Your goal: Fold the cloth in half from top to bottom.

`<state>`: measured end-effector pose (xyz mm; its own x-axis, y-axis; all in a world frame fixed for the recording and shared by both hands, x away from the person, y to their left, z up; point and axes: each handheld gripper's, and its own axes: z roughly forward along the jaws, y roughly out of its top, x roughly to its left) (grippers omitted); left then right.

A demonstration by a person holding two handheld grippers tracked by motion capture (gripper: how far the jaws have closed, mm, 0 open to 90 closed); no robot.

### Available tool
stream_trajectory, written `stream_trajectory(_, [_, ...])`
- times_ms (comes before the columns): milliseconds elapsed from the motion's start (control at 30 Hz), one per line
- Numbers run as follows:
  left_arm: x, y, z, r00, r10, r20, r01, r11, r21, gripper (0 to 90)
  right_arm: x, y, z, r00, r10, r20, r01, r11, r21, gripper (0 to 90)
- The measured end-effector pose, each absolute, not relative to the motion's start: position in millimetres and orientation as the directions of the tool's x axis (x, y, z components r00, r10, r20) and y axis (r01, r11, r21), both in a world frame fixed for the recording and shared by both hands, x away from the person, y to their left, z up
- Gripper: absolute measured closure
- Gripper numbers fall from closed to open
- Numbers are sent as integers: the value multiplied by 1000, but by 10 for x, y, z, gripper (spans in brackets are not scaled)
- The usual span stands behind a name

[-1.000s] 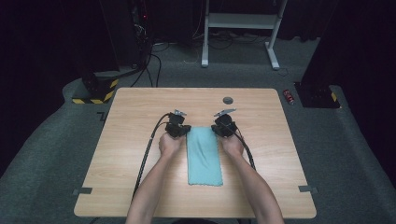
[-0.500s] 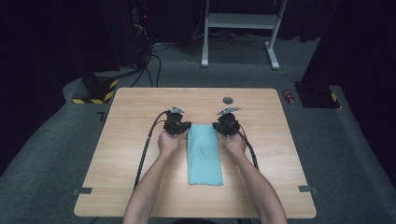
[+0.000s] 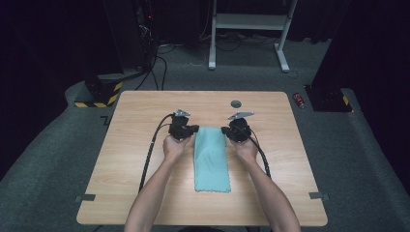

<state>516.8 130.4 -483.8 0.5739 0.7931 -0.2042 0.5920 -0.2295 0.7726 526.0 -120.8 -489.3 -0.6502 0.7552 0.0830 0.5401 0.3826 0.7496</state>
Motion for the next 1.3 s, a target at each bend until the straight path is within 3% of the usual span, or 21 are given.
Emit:
stream_trajectory(333, [5077, 1319, -4762, 614, 772, -166, 556, -274, 785, 897, 5188, -1268, -4848, -665, 740, 100, 527, 370, 765, 900])
stream_trajectory(1300, [4780, 1384, -4818, 650, 738, -181, 548, -290, 785, 896, 4929, -1322, -4794, -735, 672, 90, 479, 419, 771, 900])
